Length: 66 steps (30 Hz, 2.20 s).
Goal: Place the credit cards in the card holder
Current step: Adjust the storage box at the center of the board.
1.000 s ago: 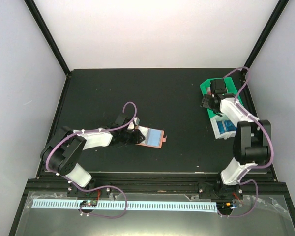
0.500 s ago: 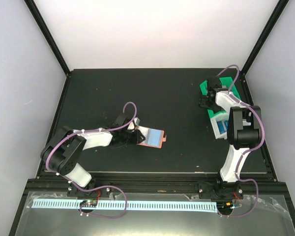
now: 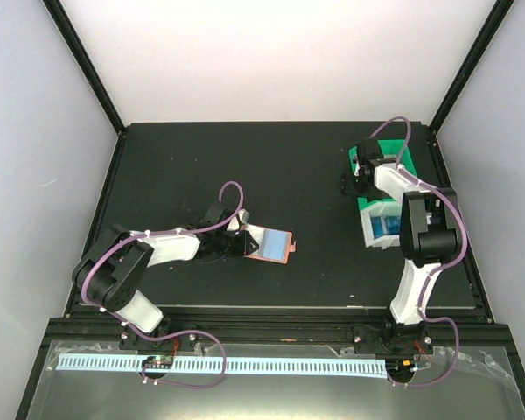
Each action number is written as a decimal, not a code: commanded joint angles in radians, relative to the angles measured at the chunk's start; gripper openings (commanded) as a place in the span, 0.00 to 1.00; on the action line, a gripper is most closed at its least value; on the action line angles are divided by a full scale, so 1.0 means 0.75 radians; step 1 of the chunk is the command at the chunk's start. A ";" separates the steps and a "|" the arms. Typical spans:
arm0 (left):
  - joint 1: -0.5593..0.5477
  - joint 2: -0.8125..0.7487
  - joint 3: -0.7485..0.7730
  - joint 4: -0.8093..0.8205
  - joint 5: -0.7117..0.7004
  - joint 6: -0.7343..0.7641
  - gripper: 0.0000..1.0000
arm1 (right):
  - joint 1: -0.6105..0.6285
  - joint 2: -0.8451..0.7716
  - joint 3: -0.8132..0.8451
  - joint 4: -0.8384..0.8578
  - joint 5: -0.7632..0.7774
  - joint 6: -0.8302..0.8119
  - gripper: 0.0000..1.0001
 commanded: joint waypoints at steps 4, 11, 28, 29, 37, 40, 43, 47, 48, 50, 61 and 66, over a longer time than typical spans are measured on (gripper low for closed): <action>0.005 0.011 -0.008 0.042 0.017 0.000 0.24 | 0.184 -0.037 -0.088 0.025 -0.211 -0.010 0.76; 0.004 0.010 -0.010 0.040 0.017 0.010 0.24 | 0.294 -0.063 -0.160 0.034 -0.275 -0.071 0.73; 0.004 -0.002 -0.004 0.042 0.023 0.013 0.24 | 0.347 -0.513 -0.280 0.009 -0.040 0.133 0.75; 0.004 -0.001 -0.004 0.040 0.023 0.013 0.24 | 0.347 -0.559 -0.305 0.003 0.010 0.174 0.75; 0.005 0.002 -0.012 0.048 0.038 0.016 0.24 | 0.343 -0.893 -0.642 -0.087 0.356 0.611 0.72; 0.004 -0.001 -0.008 0.044 0.041 0.021 0.24 | 0.306 -0.959 -0.729 -0.085 0.384 0.688 0.61; 0.004 0.002 -0.006 0.044 0.043 0.023 0.24 | 0.276 -0.956 -0.759 -0.087 0.396 0.698 0.49; 0.004 0.004 -0.006 0.045 0.044 0.023 0.24 | 0.227 -0.869 -0.752 -0.078 0.387 0.657 0.46; 0.004 0.005 -0.006 0.047 0.047 0.020 0.24 | 0.210 -0.845 -0.746 -0.060 0.376 0.630 0.46; 0.003 0.010 -0.006 0.051 0.049 0.019 0.24 | 0.169 -0.795 -0.716 -0.021 0.338 0.560 0.46; 0.005 0.029 0.010 0.046 0.059 0.028 0.24 | 0.054 -0.524 -0.542 0.130 0.219 0.342 0.49; 0.005 0.031 0.012 0.045 0.058 0.029 0.24 | 0.053 -0.534 -0.555 0.146 0.164 0.302 0.52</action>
